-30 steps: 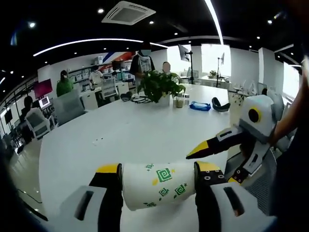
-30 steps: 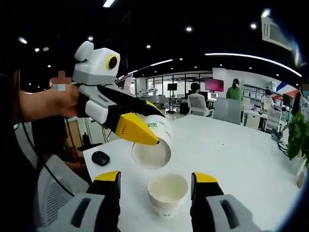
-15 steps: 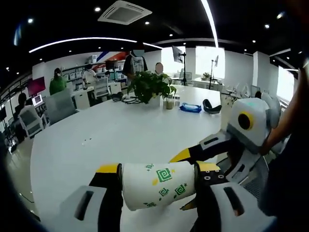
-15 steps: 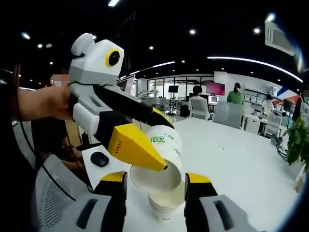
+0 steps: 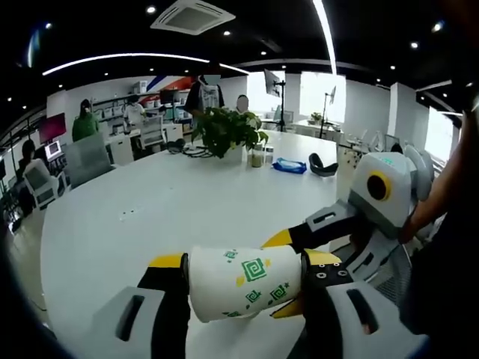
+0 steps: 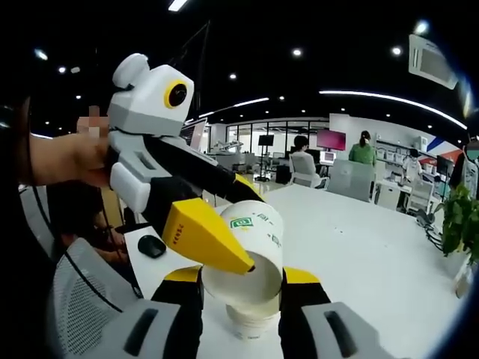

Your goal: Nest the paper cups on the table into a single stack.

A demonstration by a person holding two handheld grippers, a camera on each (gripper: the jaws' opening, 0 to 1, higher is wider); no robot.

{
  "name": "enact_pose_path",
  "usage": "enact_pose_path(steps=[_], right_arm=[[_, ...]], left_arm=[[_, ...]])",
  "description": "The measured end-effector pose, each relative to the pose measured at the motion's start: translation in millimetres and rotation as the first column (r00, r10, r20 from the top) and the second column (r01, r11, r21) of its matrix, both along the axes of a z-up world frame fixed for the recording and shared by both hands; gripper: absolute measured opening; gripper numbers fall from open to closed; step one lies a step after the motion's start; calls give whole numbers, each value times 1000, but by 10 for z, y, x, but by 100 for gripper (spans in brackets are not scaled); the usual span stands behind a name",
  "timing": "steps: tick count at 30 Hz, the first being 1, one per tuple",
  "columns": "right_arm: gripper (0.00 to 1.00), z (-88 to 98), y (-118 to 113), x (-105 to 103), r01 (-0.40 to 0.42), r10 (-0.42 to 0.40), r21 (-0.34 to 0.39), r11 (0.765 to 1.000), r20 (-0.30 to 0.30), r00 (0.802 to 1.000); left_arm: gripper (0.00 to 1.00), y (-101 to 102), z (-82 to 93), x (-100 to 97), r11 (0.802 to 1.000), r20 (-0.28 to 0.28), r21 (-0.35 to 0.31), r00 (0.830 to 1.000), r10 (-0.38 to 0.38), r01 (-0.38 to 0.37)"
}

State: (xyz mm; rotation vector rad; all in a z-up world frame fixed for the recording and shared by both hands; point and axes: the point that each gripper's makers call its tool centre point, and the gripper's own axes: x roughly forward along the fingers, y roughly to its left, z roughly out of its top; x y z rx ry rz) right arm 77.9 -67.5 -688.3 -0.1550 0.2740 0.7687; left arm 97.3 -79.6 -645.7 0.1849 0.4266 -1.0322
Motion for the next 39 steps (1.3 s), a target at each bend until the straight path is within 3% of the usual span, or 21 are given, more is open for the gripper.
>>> enact_pose_path(steps=[12, 17, 20, 25, 32, 39], right_arm=[[37, 9, 6, -4, -12, 12, -11, 1000, 13, 1000], [37, -16, -8, -30, -16, 16, -23, 1000, 12, 1000], [37, -17, -23, -48, -15, 15, -27, 1000, 14, 1000], [37, 19, -33, -59, -12, 13, -24, 1000, 26, 1000], [37, 51, -34, -57, -14, 15, -20, 1000, 43, 999], [37, 81, 5, -90, -47, 48, -23, 999, 69, 996]], left_arm=[[57, 48, 33, -5, 999, -48, -31, 999, -24, 22], [49, 121, 88, 55, 997, -83, -75, 997, 11, -17], [53, 198, 118, 121, 993, -111, -109, 993, 38, -50], [49, 355, 69, 204, 989, -173, -127, 983, 55, -77], [45, 437, 5, 236, 979, -256, -187, 966, 33, -83], [29, 410, -19, 169, 975, -290, -220, 956, -39, -27]])
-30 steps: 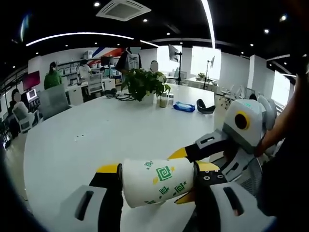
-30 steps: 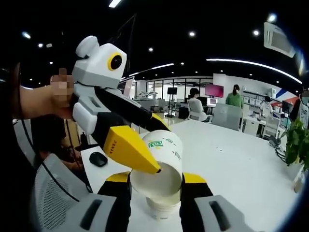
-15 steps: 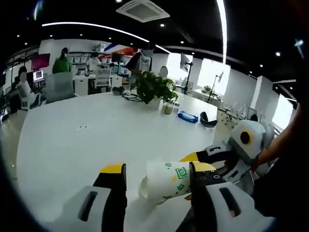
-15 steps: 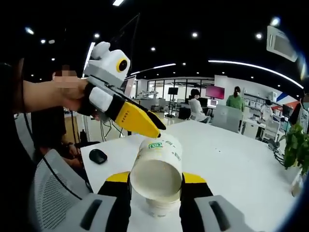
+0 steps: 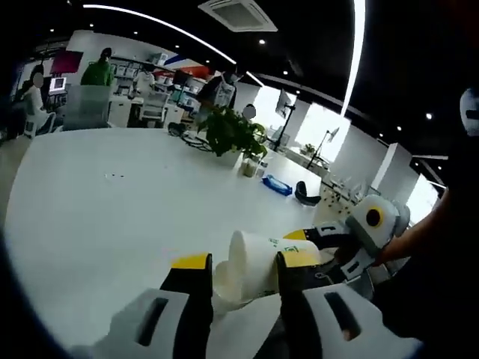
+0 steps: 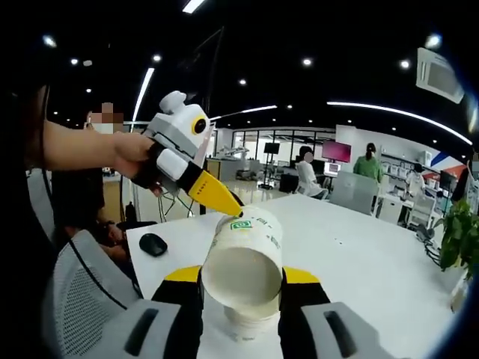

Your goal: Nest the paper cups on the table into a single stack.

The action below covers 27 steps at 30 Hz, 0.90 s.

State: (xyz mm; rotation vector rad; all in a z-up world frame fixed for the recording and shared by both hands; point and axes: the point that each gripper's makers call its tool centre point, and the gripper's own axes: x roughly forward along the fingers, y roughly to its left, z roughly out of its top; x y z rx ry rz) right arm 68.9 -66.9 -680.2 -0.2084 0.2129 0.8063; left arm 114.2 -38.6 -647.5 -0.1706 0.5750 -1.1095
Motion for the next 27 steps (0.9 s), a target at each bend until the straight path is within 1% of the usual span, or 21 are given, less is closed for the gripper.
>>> enact_pose_path(steps=[1, 3, 5, 7, 9, 12, 14, 16, 18, 22, 27], right_arm=[[37, -5, 4, -5, -4, 4, -3, 1000, 0, 1000], [37, 2, 9, -11, -7, 7, -2, 1000, 5, 1000], [37, 33, 14, -20, -11, 11, 13, 1000, 13, 1000], [37, 50, 10, -17, -13, 13, 11, 1000, 27, 1000], [37, 45, 8, -18, -15, 15, 11, 1000, 28, 999], [37, 38, 10, -33, -23, 22, 10, 1000, 34, 999], [37, 40, 9, -45, -26, 26, 13, 1000, 37, 999], [37, 43, 12, -59, -33, 32, 10, 999, 45, 998], [37, 40, 12, -63, -34, 34, 5, 999, 48, 998], [37, 9, 24, -73, -41, 41, -3, 999, 44, 998], [36, -42, 23, -79, -43, 43, -18, 999, 34, 998]], left_arm=[[27, -16, 11, -14, 1000, -9, -15, 1000, -13, 12], [24, -32, 6, -47, 999, -29, -25, 999, -36, 36], [21, -32, 0, -57, 999, -41, -32, 998, -45, 44], [16, -34, -8, -77, 998, -59, -34, 997, -55, 53], [13, -38, -15, -99, 997, -72, -41, 995, -63, 61], [14, -35, -36, -118, 996, -105, -61, 992, -71, 64], [16, -21, -57, -115, 995, -132, -80, 989, -65, 55], [19, -14, -63, -129, 993, -171, -106, 983, -67, 49], [19, -5, -86, -142, 992, -204, -113, 976, -70, 47], [12, -15, -119, -202, 992, -208, -100, 974, -91, 71], [11, -13, -119, -225, 993, -191, -89, 976, -99, 84]])
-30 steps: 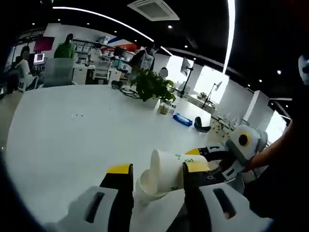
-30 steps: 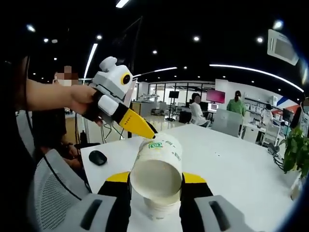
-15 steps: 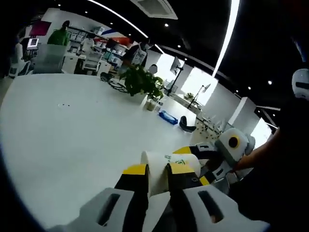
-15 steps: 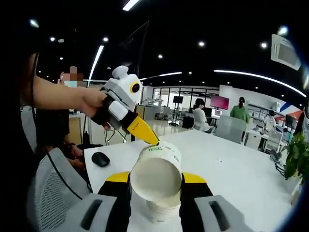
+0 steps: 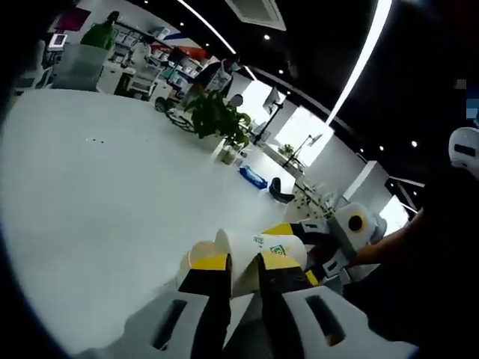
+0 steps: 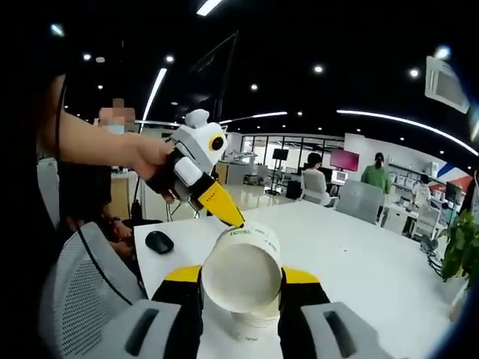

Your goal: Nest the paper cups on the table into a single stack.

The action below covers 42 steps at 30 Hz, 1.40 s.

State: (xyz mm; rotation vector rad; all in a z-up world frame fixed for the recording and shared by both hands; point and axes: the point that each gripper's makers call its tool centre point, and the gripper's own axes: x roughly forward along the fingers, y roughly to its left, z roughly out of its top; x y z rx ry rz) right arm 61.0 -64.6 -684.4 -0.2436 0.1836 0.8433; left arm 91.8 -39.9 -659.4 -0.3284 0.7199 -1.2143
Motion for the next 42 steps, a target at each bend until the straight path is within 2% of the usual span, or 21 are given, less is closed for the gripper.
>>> enact_pose_path(steps=[5, 7, 14, 20, 24, 28, 31, 33, 42], right_arm=[[36, -117, -26, 1, 2, -3, -50, 999, -20, 1000], [36, -133, -29, -10, 0, -1, -54, 999, -24, 1000], [37, -189, -25, -47, -9, 7, -78, 997, -30, 1000], [37, -174, -17, -41, -4, 2, -54, 999, -45, 999], [37, -189, -12, -49, -9, 6, -55, 998, -56, 998], [37, -203, -21, -44, -4, 0, -56, 998, -62, 998], [37, -244, -46, -49, 28, -31, -18, 999, -142, 989], [37, -225, -83, -20, 42, -43, -11, 999, -141, 989], [47, -251, -141, -24, 59, -57, 7, 998, -176, 983]], left_arm=[[8, -8, 46, -44, 1000, -14, -19, 1000, -17, 17], [7, -22, 93, -95, 999, 9, -23, 999, -43, 43], [3, -31, 188, -177, 997, 10, -28, 997, -78, 78], [0, -48, 267, -163, 997, -21, -49, 998, -64, 63], [0, -99, 341, -223, 994, -35, -60, 995, -94, 91], [0, -156, 383, -271, 992, -17, -54, 993, -116, 115], [0, -169, 374, -253, 993, -18, -48, 994, -106, 105], [0, -169, 376, -231, 994, -25, -53, 995, -93, 92], [0, -156, 440, -120, 997, 8, -57, 999, -54, 54]])
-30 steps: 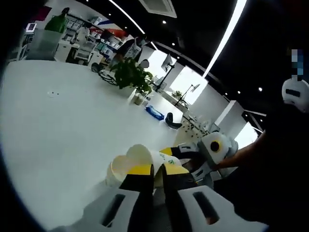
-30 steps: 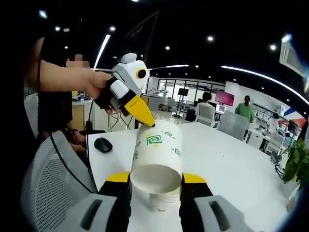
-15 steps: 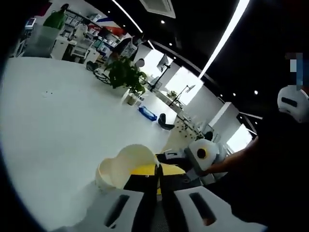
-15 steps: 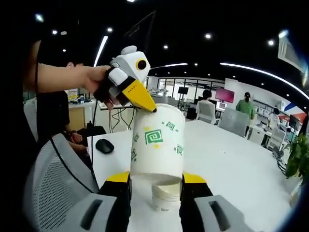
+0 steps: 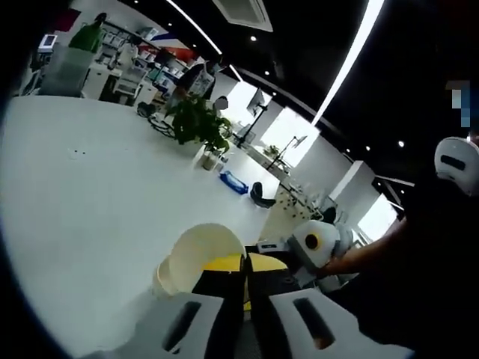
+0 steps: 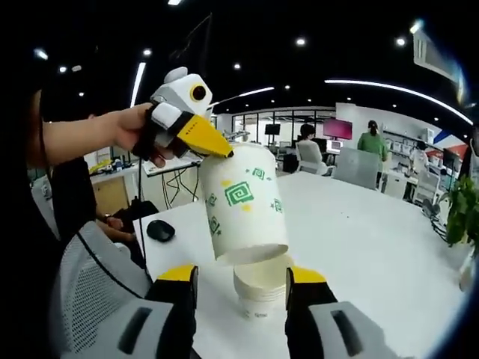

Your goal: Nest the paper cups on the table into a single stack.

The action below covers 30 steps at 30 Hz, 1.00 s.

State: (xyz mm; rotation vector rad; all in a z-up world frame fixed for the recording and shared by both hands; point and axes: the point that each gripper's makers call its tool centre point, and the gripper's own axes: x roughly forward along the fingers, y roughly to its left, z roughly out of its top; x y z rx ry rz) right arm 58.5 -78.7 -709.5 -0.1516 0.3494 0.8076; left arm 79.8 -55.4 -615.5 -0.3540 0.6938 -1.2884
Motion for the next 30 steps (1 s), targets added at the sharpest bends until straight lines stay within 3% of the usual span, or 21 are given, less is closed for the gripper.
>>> enact_pose_path(steps=[13, 21, 30], right_arm=[[61, -18, -99, -9, 41, -40, 25, 999, -37, 998], [75, -42, -198, 16, 73, -71, 36, 997, -47, 996], [77, -86, -270, 13, 94, -92, 32, 995, -55, 994]], left_arm=[[0, 10, -171, 143, 992, 90, 118, 995, 36, -46], [0, -34, -287, 174, 980, 139, 191, 990, 34, -60], [0, -103, -419, 179, 957, 199, 285, 980, -12, -46]])
